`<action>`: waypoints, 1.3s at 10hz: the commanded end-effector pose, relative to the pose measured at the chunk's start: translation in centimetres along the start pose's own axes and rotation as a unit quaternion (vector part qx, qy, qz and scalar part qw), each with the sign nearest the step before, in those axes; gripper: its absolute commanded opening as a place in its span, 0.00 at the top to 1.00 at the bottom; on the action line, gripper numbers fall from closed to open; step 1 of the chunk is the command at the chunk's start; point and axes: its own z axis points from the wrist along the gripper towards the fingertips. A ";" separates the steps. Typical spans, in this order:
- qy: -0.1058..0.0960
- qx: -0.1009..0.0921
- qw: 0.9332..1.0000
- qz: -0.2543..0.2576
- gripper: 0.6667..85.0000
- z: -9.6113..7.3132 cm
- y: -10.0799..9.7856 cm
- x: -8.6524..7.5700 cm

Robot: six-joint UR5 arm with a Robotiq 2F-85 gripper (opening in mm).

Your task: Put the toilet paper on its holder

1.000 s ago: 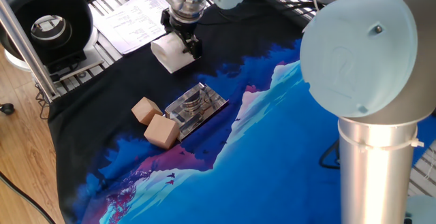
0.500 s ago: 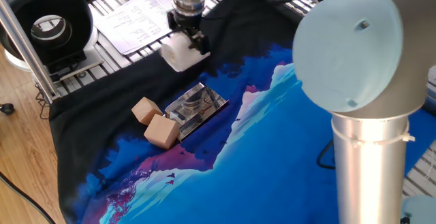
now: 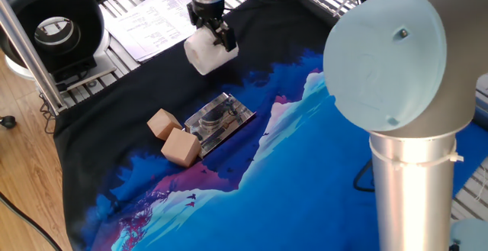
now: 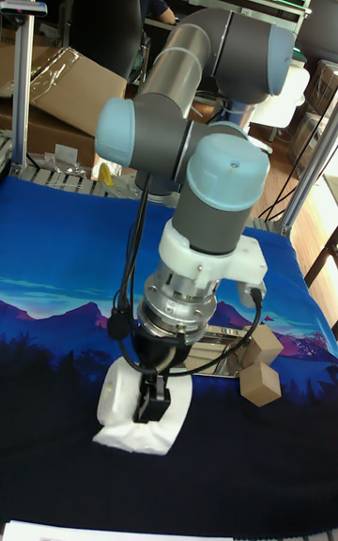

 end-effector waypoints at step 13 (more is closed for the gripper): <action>-0.024 -0.042 0.998 0.051 0.35 2.0 11.3 -2.6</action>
